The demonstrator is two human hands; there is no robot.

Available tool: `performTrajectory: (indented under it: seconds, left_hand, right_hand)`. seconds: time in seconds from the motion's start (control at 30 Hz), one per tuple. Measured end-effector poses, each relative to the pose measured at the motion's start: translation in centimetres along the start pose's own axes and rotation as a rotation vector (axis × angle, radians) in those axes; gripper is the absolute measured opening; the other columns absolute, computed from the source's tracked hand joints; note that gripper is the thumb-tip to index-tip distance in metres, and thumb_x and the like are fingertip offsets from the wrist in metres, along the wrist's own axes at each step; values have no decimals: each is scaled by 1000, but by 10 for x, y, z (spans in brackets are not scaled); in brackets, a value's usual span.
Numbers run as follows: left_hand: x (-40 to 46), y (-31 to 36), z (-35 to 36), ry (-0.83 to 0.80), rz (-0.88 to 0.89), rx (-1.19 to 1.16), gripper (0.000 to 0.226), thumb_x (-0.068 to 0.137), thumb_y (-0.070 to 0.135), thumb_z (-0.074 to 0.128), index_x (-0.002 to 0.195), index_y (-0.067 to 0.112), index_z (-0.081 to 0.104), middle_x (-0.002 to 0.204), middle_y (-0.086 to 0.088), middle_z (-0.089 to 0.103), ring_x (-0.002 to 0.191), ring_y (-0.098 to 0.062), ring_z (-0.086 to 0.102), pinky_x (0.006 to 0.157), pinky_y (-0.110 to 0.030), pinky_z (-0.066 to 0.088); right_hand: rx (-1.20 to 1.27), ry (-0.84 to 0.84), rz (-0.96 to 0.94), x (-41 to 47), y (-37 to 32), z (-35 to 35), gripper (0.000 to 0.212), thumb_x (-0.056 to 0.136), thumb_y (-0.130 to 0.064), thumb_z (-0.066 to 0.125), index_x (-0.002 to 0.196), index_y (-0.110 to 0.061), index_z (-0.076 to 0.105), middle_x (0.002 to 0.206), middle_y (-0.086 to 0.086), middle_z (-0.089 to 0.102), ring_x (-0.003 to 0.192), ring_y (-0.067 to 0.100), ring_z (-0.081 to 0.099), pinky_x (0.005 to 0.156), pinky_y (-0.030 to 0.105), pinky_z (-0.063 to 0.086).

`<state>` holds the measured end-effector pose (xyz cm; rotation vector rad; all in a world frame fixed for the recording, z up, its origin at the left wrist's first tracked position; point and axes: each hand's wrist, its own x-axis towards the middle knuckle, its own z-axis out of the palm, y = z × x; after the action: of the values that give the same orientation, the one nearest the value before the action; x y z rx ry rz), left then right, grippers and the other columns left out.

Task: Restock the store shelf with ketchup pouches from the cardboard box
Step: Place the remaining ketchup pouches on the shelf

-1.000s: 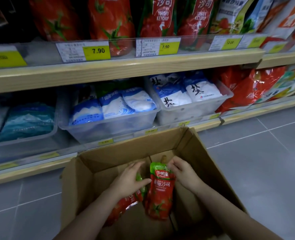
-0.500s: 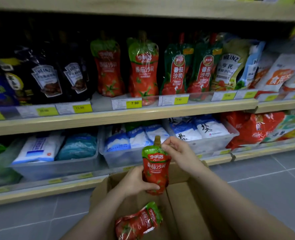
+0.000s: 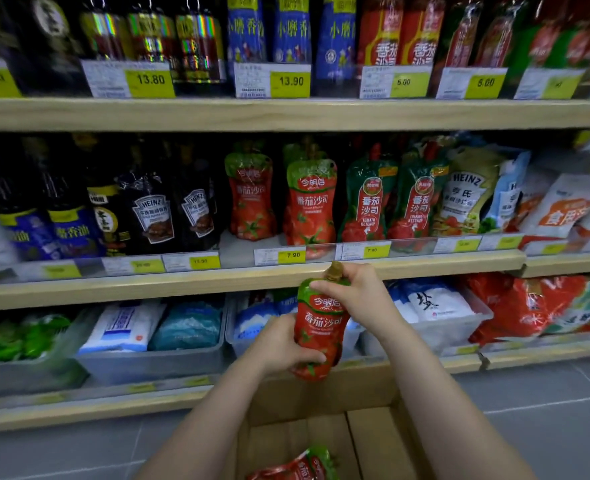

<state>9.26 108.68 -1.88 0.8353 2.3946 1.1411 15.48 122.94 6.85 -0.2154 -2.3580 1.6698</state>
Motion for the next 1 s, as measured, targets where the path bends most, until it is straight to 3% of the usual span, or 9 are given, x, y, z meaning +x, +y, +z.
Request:
performTrajectory:
  seconds: [0.13, 0.23, 0.4, 0.67, 1.0]
  left_hand:
    - [-3, -4, -5, -4, 5, 88, 58, 62, 30, 85, 113, 21, 59, 112, 1, 67, 102, -14, 62, 89, -29, 49]
    - [-5, -1, -7, 8, 9, 91, 63, 63, 31, 84, 118, 21, 57, 117, 1, 65, 107, -15, 60, 91, -29, 47]
    - [-10, 1, -5, -30, -1, 15, 70, 60, 33, 85, 121, 20, 53, 120, 1, 63, 108, -14, 59, 94, -34, 50]
    - [-13, 3, -11, 11, -14, -103, 54, 59, 27, 87, 106, 22, 60, 109, 4, 67, 101, -13, 64, 87, -35, 54]
    - [-14, -1, -16, 82, -17, -186, 52, 59, 24, 87, 104, 27, 61, 106, 5, 69, 99, -11, 65, 90, -40, 53]
  right_hand:
    - [4, -3, 15, -3, 0, 4, 14, 77, -21, 73, 69, -12, 65, 72, 1, 70, 63, 5, 65, 61, 21, 53]
    - [47, 44, 41, -1, -3, 5, 16, 77, -21, 73, 75, -6, 67, 76, 6, 70, 67, 11, 65, 66, 27, 54]
    - [97, 45, 89, 3, -5, 1, 12, 75, -22, 74, 74, -12, 67, 77, 3, 70, 70, 13, 67, 62, 23, 53]
    - [74, -21, -1, 1, -7, -20, 7, 78, -13, 71, 72, -16, 69, 73, -2, 71, 64, 3, 66, 59, 16, 54]
    - [186, 59, -31, 0, -7, -12, 7, 78, -9, 70, 72, -11, 70, 63, -6, 70, 61, 3, 65, 60, 17, 54]
